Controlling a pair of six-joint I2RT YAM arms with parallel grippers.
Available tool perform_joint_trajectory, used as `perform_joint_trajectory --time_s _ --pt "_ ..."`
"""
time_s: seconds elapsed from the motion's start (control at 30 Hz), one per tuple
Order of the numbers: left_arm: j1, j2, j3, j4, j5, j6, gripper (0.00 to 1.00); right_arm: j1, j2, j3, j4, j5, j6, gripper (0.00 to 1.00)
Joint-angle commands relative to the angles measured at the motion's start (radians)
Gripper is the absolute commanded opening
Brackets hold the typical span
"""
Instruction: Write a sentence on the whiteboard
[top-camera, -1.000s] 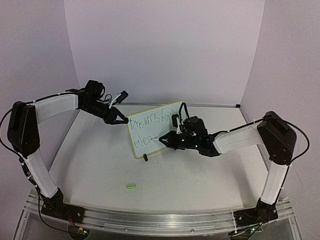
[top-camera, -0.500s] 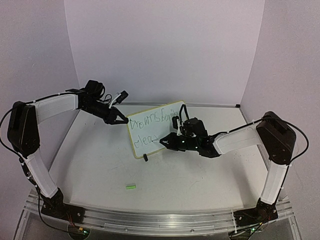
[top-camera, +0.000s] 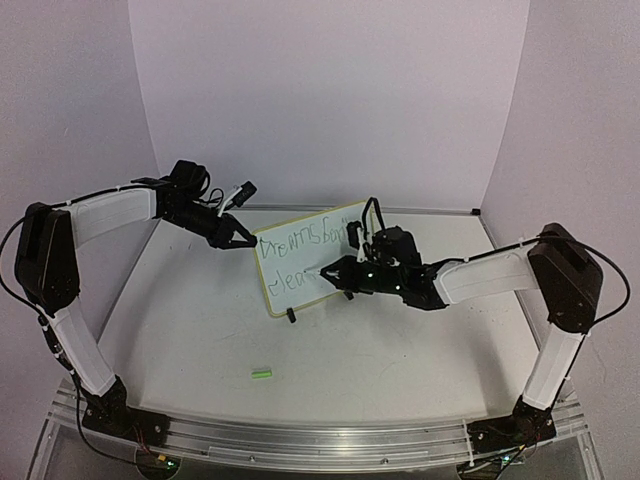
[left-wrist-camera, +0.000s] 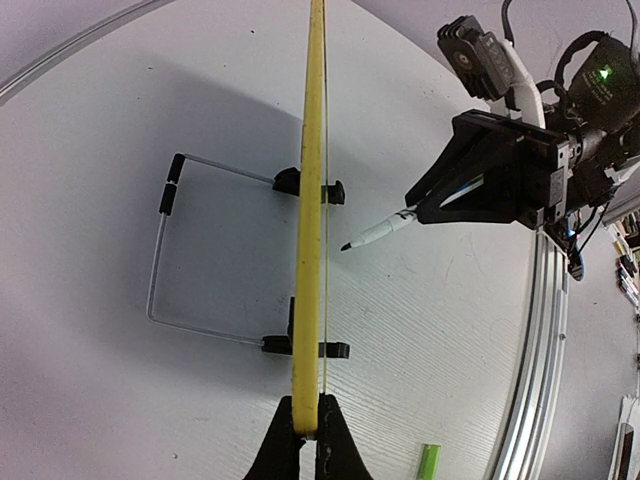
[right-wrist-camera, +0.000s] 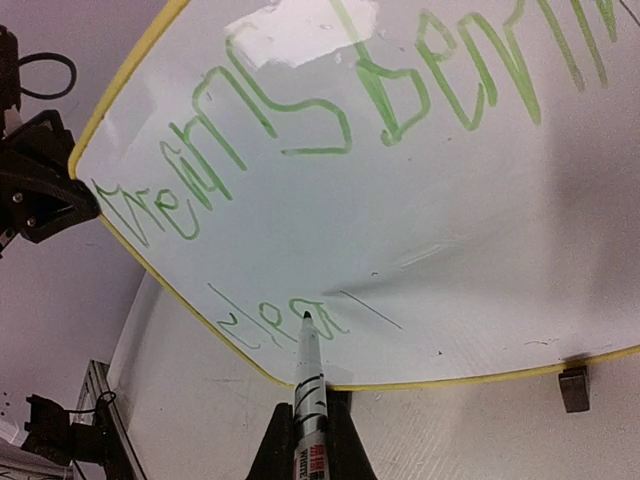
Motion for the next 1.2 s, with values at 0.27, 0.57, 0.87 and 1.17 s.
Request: perform_joint_trajectory --time_s 0.27,0.57,0.87,1.17 --pt "-0.015 -0.012 -0.005 -0.045 -0.051 0.034 0.0 -0.004 0.036 0.108 0.032 -0.016 -0.006 0.0" --pt "-0.014 -0.006 -0.004 -0.044 -0.049 0.034 0.0 -0.004 0.032 0.084 0.031 -0.008 -0.002 0.0" --pt "-0.014 -0.001 -0.004 -0.045 -0.05 0.034 0.0 -0.004 0.03 0.059 0.031 0.002 0.008 0.0" --pt "-0.015 0.001 -0.003 -0.043 -0.049 0.034 0.0 -0.004 0.018 0.03 0.031 0.02 0.015 0.0"
